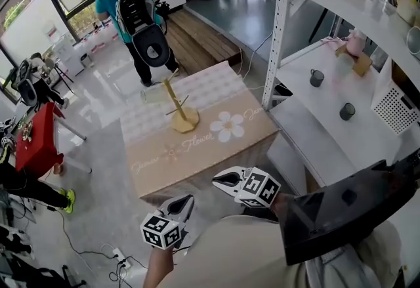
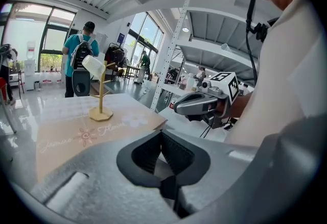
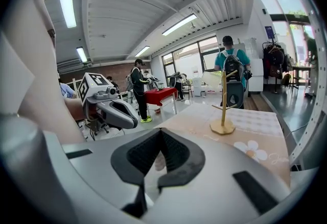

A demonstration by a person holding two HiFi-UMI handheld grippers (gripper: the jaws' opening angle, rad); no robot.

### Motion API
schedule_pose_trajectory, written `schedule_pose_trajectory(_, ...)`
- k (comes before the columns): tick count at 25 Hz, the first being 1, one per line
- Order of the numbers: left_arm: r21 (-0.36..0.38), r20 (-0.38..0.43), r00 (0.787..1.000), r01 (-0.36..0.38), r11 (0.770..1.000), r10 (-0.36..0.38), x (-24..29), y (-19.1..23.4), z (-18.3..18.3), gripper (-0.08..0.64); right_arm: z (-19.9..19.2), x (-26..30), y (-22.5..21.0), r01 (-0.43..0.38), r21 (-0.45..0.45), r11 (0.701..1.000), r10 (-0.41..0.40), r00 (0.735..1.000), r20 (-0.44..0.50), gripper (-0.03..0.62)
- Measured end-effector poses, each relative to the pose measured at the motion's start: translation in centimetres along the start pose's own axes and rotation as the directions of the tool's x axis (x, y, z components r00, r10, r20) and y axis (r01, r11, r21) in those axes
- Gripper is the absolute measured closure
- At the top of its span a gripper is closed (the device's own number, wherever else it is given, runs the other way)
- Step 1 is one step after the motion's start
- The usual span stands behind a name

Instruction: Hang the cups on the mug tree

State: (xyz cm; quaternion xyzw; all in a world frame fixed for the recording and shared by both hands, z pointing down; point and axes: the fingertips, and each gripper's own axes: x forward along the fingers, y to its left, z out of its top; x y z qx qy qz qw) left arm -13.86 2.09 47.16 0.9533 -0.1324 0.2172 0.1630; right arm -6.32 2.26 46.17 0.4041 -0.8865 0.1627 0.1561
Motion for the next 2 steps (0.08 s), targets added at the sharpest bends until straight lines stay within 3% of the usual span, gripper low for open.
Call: schedule_pose_trajectory(2,0.000,0.000,1.000,-0.002,1.000,0.002,0.10,0.30,0.10,0.552,0.07,0.10,-0.25,0.001,-0.001,1.000,-0.001,1.000,-0.001,0.578)
